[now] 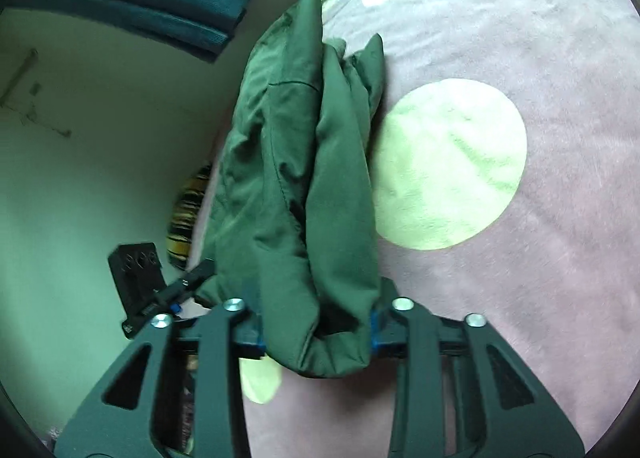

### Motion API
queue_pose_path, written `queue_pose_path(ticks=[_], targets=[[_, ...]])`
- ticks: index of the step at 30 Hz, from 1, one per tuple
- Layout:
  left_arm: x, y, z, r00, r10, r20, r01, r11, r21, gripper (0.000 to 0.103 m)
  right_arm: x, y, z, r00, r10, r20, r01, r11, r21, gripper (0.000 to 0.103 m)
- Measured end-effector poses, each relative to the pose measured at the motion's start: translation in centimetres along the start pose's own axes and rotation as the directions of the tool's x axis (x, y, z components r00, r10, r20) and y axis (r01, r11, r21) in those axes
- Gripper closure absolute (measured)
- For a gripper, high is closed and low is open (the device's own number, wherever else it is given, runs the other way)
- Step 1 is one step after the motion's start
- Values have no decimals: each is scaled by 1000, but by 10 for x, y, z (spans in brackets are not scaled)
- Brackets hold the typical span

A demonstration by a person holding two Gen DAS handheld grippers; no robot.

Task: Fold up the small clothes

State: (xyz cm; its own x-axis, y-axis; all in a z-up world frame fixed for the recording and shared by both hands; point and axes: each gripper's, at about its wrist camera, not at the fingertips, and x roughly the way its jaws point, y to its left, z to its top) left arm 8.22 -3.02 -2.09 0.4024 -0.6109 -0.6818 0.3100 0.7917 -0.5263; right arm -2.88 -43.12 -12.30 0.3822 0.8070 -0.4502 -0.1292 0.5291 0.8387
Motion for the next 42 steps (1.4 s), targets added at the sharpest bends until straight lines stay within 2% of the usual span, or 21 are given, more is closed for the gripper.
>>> queue_pose_path(ticks=[3,5,7,12,14,16,18,20,26,31,33,35,36,37,42], targets=[[-14,1,3,1000,-22,19,23,998,-54,56,-8,10,-11,999,45,9,-45,999,-5,80],[-12,5,-2,1000,-17,2,17,999,-38,56,-5,4,-18,999,31,-14,-31,999,-22,80],[-2,10,-8,1000,4,-17,-5,1000,-12,56,2,-12,-23,998,49,-36,-49,999,10,80],[-5,9,-10,1000,-16,12,16,1000,22,49,7,-19,-19,995,95,-39,-94,995,31,74],[-12,7,-10,1000,-10,24,9,999,46,34,5,-18,-15,995,86,-50,-84,996,31,64],[-22,8,-10,999,-29,30,27,998,64,25,-4,-15,-12,995,92,-46,-91,996,18,41],[-30,10,-6,998,-40,48,36,997,75,23,-12,-12,1,996,78,-33,-78,997,1,28],[-31,15,4,997,-46,66,40,996,82,22,-12,-10,19,999,45,-18,-45,999,-16,23],[9,27,57,998,-50,39,50,999,12,22,17,-17,80,1000,5,-1,-5,1000,3,23],[45,30,95,1000,18,19,-18,1000,-9,22,40,-34,127,999,29,35,-31,998,56,23],[56,32,104,999,42,4,-42,999,-17,22,49,-40,136,997,64,36,-67,994,83,24],[66,32,109,997,78,-17,-78,997,-6,20,58,-44,145,999,48,9,-48,996,80,40],[68,32,110,996,87,-21,-87,996,0,20,62,-47,146,999,48,-11,-47,996,81,59],[70,34,111,996,88,-26,-88,996,0,20,66,-52,148,998,61,-28,-58,994,94,73],[76,40,109,997,62,-40,-63,998,-31,17,66,-66,143,995,102,-17,-100,989,112,81]])
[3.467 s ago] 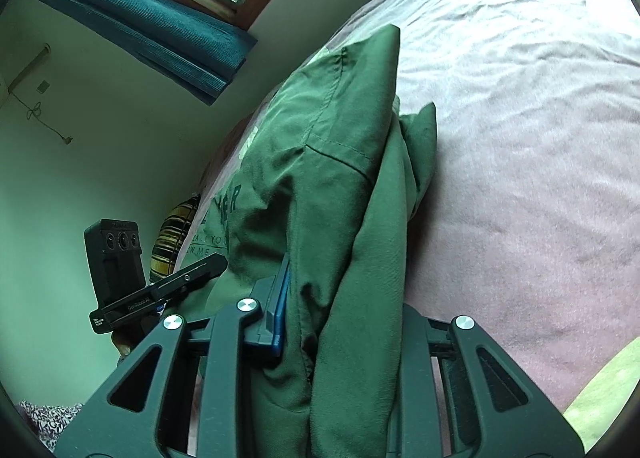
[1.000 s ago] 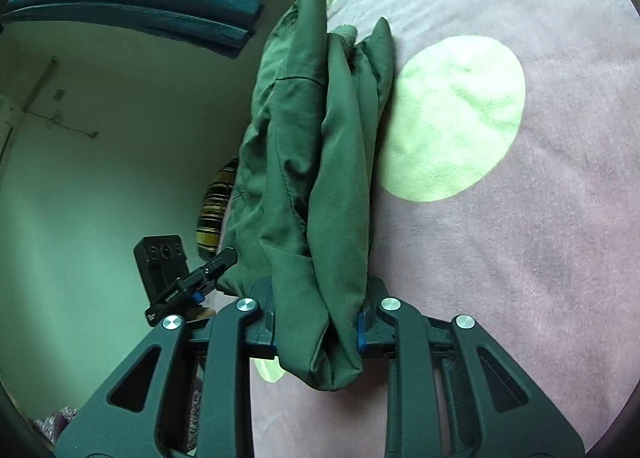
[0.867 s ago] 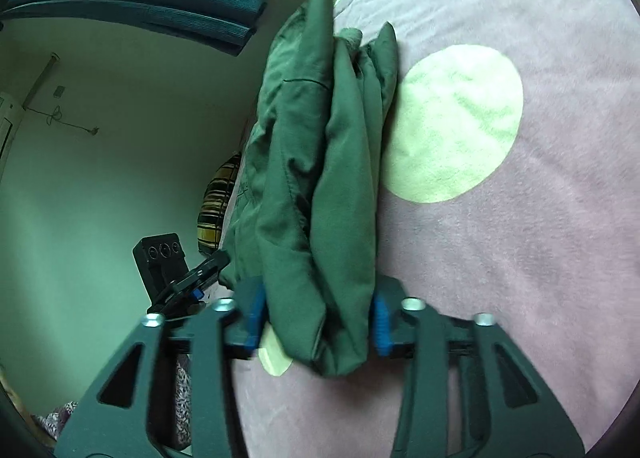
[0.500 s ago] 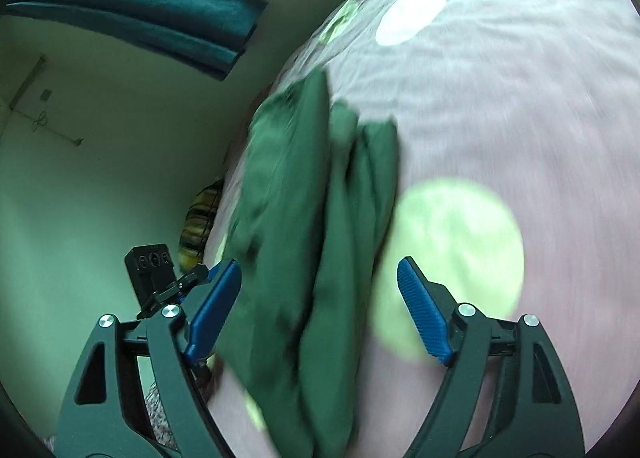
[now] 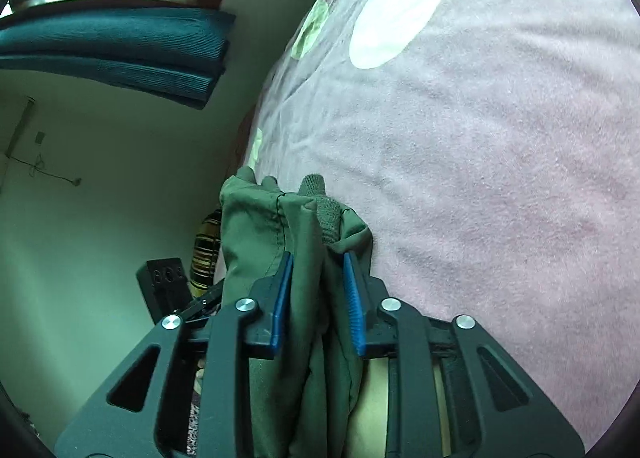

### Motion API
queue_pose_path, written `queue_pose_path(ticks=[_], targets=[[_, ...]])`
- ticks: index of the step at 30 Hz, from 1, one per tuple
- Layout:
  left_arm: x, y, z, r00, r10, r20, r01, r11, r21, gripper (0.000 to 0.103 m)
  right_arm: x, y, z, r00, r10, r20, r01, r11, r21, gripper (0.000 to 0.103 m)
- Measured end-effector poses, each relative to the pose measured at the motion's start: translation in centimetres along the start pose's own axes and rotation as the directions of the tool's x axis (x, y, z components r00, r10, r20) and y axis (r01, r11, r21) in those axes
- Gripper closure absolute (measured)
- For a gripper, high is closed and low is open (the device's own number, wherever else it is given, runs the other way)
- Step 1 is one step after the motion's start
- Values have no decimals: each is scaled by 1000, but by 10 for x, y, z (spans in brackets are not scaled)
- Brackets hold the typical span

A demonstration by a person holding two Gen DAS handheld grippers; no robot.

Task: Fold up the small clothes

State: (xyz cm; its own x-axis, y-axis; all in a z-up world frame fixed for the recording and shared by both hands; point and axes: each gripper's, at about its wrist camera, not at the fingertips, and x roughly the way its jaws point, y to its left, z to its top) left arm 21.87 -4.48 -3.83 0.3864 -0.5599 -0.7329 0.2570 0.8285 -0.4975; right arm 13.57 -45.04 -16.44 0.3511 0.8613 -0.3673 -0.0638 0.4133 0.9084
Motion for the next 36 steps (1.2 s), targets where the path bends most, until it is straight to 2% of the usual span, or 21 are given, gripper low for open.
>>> queue_pose_path(ticks=[11,24,27,29,31,32,36], targets=[[-2,-4,2,1000,11,7,-11,1000,12,16,-11,-11,-6,999,41,30,-42,999,30,85],[-9,-3,-3,1000,24,13,-24,1000,-12,16,-36,-19,-18,995,7,99,-16,996,87,83],[-18,-3,-6,1000,17,5,-17,999,-36,16,-49,-17,-27,993,2,117,-15,994,112,74],[-29,-2,-13,1000,-8,7,9,999,-44,17,-58,-8,-38,993,-4,121,-9,995,104,60],[-44,-2,-25,999,-29,17,30,998,-52,17,-67,4,-54,992,-10,128,0,997,78,35],[-52,-2,-32,999,-42,23,43,997,-58,17,-73,11,-66,991,-22,130,14,998,62,27],[-82,-7,-74,995,-91,28,93,993,-77,17,-79,26,-108,995,-55,81,54,998,14,23]])
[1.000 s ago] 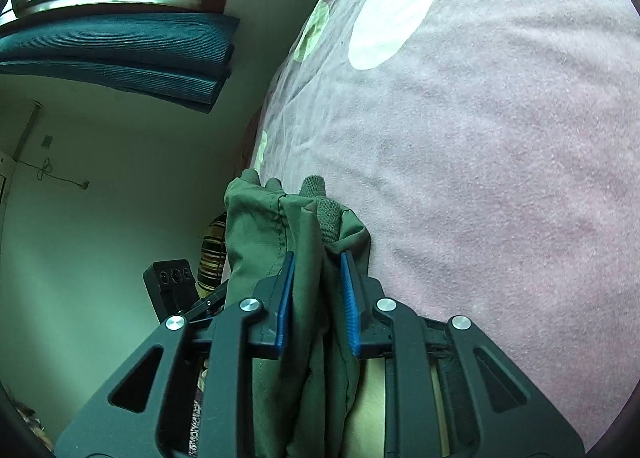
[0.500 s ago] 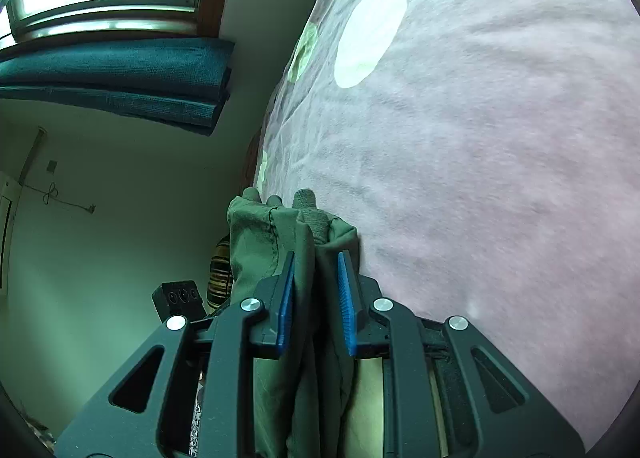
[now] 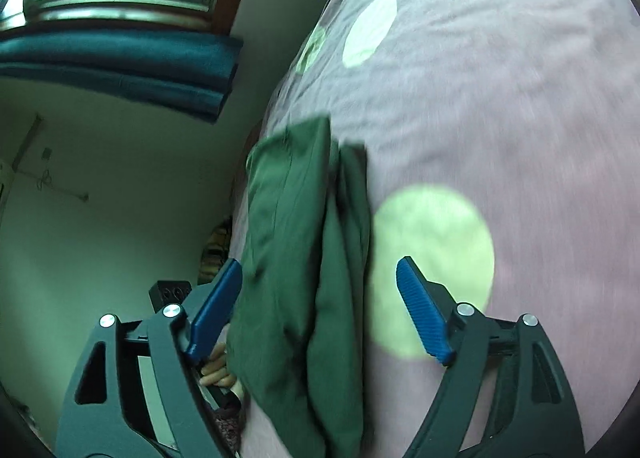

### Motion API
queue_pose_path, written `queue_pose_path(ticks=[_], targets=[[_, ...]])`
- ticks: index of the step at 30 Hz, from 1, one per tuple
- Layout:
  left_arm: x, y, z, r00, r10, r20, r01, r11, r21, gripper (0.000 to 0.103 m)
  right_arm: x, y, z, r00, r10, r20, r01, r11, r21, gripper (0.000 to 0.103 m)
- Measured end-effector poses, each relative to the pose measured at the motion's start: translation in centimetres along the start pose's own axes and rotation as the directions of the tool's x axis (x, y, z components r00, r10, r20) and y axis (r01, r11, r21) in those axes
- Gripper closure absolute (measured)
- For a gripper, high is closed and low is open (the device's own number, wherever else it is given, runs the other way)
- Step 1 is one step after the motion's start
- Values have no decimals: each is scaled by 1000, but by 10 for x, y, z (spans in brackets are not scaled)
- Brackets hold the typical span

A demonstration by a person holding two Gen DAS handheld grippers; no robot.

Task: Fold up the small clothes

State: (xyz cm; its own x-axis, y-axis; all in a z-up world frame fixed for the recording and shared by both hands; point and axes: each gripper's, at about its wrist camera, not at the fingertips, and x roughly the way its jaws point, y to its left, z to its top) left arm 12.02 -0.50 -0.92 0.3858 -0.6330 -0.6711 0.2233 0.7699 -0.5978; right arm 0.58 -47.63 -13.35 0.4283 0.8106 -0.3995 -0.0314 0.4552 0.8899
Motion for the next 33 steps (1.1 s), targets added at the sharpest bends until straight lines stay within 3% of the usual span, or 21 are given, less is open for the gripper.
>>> queue_pose_path(ticks=[6,7,9,10,11,14,24,33], targets=[[-24,-22,-46,1000,-11,10,10,999,52,17,0,19,-46,995,-83,-57,77,991,-106,23],[-23,-25,-49,1000,16,13,-17,997,71,17,3,22,-50,991,-123,-60,114,984,-133,26],[-18,-28,-54,994,105,19,-106,988,110,17,8,22,-53,982,-176,-69,164,974,-158,43],[-13,-26,-55,990,137,7,-137,984,114,17,10,19,-54,985,-153,-82,140,979,-147,53],[-11,-22,-56,991,131,-3,-130,987,99,17,10,13,-55,988,-127,-92,115,985,-127,62],[-6,-8,-56,997,66,-35,-65,998,16,17,7,3,-60,993,-73,-96,62,992,-111,67],[-8,-18,-60,991,132,11,-133,990,54,17,-15,-16,-61,998,0,-59,-3,999,-47,71],[-20,-28,-67,976,206,69,-211,974,84,16,-55,-38,-78,1000,10,7,-10,1000,3,71]])
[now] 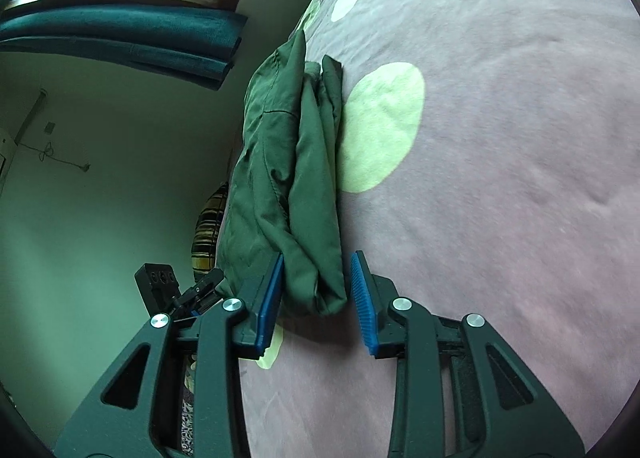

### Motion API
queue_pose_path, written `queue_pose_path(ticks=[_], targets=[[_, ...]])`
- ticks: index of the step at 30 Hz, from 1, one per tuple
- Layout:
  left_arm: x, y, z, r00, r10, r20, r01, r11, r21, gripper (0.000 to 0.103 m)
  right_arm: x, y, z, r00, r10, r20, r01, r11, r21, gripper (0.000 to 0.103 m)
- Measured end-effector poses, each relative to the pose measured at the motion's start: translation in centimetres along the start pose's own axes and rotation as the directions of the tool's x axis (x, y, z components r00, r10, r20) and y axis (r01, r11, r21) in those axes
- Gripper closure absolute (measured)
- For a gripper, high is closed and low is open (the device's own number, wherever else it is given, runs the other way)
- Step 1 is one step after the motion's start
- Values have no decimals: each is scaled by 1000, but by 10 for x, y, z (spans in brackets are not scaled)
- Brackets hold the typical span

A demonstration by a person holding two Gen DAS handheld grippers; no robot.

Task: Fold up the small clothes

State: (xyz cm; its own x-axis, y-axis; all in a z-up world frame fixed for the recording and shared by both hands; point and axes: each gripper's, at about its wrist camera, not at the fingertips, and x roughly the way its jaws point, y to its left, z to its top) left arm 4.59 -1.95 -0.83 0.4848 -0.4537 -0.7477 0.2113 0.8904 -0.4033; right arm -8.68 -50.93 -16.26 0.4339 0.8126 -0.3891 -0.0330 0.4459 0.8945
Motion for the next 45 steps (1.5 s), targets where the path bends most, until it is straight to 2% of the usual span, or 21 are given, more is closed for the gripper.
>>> queue_pose_path(ticks=[6,13,19,25,29,33,37,40,45], targets=[[-18,-2,-7,998,52,47,-52,999,12,16,-10,-5,-13,1000,-5,31,5,1000,12,70],[-33,-8,-21,987,141,76,-143,990,18,16,-28,-4,-29,997,-45,65,43,999,20,68],[-43,-13,-36,978,189,85,-190,982,-1,16,-33,5,-38,994,-71,80,69,997,23,55],[-56,-27,-50,965,233,123,-234,972,-9,16,-34,22,-52,978,-188,93,191,981,-18,42],[-61,-39,-57,956,259,135,-263,965,17,16,-31,38,-63,954,-283,102,290,955,-67,29],[-66,-53,-64,941,293,170,-305,951,50,16,-24,52,-73,925,-364,109,376,918,-126,24],[-70,-65,-72,934,306,187,-323,944,68,16,-15,68,-85,894,-429,127,446,876,-185,22],[-70,-72,-78,931,314,188,-334,939,85,16,-8,82,-94,862,-482,159,507,829,-237,20],[-75,-84,-87,921,328,212,-354,930,101,16,5,107,-111,793,-559,242,609,721,-330,15]])
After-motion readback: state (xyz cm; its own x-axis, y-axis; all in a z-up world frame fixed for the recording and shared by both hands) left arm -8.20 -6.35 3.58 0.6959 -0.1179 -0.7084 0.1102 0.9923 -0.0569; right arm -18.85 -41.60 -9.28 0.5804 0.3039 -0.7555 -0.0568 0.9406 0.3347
